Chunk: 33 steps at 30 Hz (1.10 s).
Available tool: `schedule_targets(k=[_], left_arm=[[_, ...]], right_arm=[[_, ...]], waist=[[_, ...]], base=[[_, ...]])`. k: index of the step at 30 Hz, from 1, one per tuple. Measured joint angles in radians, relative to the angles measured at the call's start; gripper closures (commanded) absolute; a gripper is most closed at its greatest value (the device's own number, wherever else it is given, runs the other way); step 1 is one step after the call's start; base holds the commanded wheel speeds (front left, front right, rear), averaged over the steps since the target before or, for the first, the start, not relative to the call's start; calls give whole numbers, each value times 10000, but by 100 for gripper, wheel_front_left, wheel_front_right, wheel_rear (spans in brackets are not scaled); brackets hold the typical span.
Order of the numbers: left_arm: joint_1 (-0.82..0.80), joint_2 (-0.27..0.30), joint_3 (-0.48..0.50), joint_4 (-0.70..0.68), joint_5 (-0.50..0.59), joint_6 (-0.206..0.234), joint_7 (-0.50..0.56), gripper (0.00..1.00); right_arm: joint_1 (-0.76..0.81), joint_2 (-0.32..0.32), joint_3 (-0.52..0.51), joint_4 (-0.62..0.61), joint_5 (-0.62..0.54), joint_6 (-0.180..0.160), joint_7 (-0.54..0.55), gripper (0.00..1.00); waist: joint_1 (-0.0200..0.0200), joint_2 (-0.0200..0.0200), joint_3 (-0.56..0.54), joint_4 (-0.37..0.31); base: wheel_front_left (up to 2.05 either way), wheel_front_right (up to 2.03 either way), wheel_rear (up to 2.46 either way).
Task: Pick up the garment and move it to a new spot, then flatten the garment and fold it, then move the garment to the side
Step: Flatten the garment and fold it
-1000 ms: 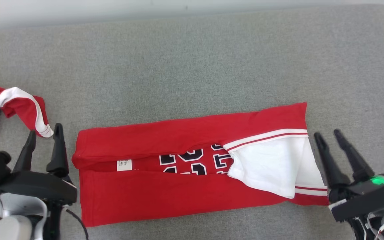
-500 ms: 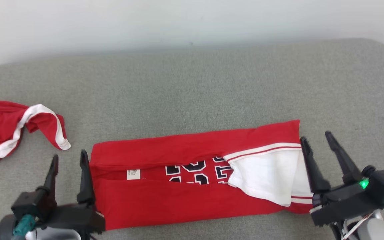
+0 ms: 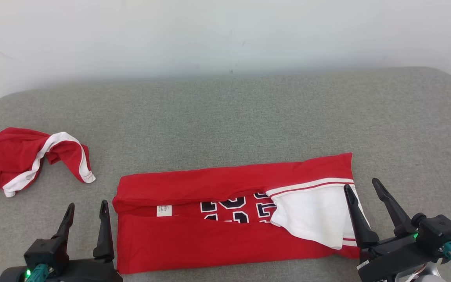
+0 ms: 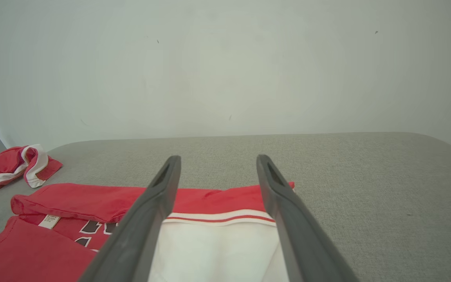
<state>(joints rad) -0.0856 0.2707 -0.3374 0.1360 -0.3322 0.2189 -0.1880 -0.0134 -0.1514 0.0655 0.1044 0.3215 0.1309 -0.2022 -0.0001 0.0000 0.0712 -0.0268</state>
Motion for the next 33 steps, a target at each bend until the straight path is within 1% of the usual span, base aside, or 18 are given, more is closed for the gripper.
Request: schedule_targets(k=[6, 10, 15, 19, 25, 26, 31, 32, 33], left_arm=[[36, -21, -46, -155, -102, 4, 15, 0], [-106, -54, -205, -169, -29, -4, 44, 0], [-529, -238, -502, -115, 63, -169, 48, 0], [-890, -435, -692, 44, 105, -255, -35, 0], [-1272, -585, -834, 290, 155, -301, -119, 0], [-1272, -585, -834, 290, 155, -301, -119, 0], [-1468, -616, -844, 420, 174, -295, -217, 0], [-1500, -616, -836, 460, 180, -280, -251, 0], [-1506, -616, -830, 474, 178, -257, -265, 0]], right_arm=[[4, -4, -96, 31, 52, 0, 142, 0], [12, -81, -479, 468, 50, 0, 660, 0], [-128, -334, -685, 1277, 44, 0, 909, 0], [-632, -460, -648, 2163, 226, 0, 934, 0], [-1397, -673, -407, 3591, 474, 0, 788, 0], [-1397, -673, -407, 3591, 474, 0, 788, 0], [-1845, -769, 10, 4387, 947, 0, 736, 0], [-1988, -855, 228, 4510, 1193, -2, 700, 31], [-2034, -899, 334, 4537, 1302, -4, 665, 74]], waist=[[1, 0, 51, 95], [0, 1, 207, 201], [0, 1, 543, 392], [2, 1, 893, 547], [2, 1, 1397, 767], [2, 1, 1397, 767], [2, 1, 1701, 931], [2, 1, 1775, 974], [1, 1, 1806, 983]], base=[[0, 0, 0], [0, 0, 0], [0, 0, 0], [0, 0, 0], [0, 0, 0], [0, 0, 0], [0, 0, 0], [0, 0, 0], [0, 0, 0]])
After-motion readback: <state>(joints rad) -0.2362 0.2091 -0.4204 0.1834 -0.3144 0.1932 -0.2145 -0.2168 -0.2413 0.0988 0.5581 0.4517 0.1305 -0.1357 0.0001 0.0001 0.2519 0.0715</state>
